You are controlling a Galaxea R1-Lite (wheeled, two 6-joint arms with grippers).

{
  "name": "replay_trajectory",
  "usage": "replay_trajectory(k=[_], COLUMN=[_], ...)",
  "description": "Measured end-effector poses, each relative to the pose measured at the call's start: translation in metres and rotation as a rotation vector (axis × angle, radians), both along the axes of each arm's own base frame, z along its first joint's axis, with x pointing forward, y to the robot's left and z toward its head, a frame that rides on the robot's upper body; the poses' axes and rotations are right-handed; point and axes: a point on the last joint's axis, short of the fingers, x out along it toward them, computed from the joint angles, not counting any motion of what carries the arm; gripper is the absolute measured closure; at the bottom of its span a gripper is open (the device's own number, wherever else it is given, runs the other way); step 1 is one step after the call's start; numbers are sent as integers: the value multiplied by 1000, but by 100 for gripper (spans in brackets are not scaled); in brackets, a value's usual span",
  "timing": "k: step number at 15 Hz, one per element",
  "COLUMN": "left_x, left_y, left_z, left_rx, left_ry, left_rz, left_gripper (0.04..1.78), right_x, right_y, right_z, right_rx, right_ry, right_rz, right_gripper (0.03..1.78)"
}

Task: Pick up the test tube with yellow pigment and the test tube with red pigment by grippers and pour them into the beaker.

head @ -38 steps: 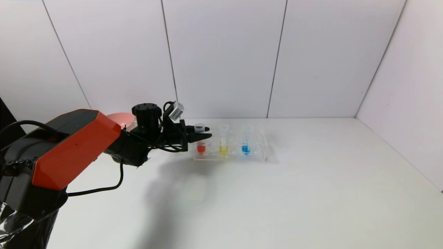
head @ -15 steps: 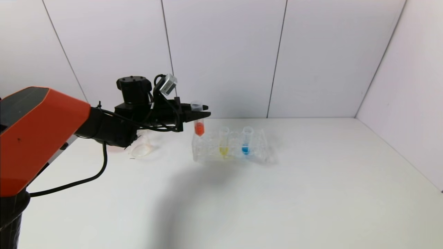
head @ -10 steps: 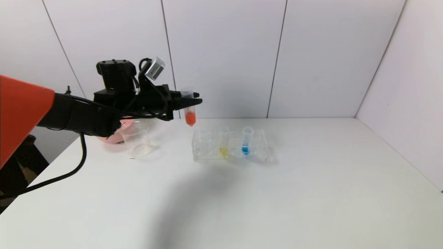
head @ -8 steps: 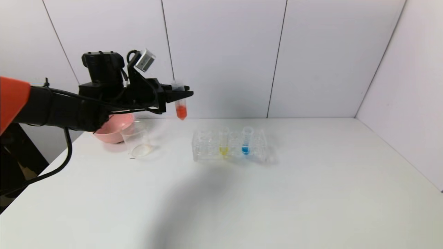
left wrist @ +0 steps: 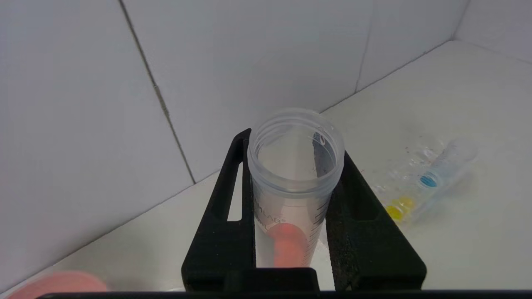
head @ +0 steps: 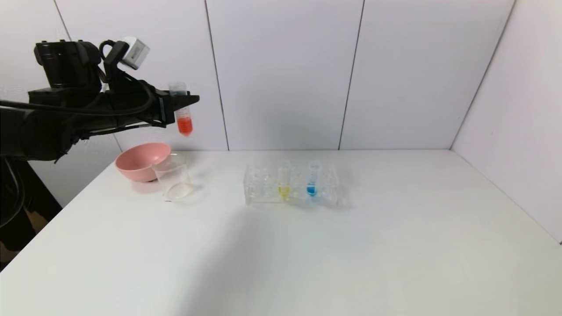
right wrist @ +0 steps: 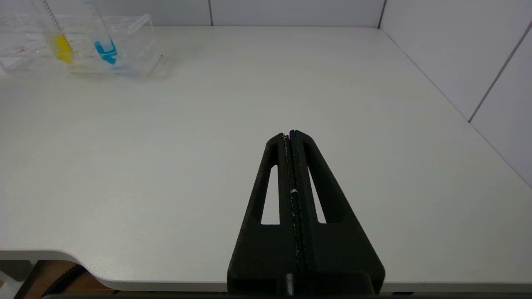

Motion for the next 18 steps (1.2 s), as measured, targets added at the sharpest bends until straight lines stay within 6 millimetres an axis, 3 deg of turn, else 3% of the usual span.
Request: replay_trajectory(k=[5, 14, 18], left_x=[-17, -31, -24], left_y=[34, 125, 140], left_z=[4, -11, -21], left_rx=[-5, -59, -60], left_ry=[-2, 63, 63], left_rz=[162, 288, 300], left_gripper=[133, 133, 133], right_x=[0, 0, 0], right_y=[0, 0, 0], right_z=[0, 0, 0], right_rx=[0, 0, 0], right_ry=[0, 0, 0], right_rz=[0, 0, 0], right_gripper=[170, 170, 170])
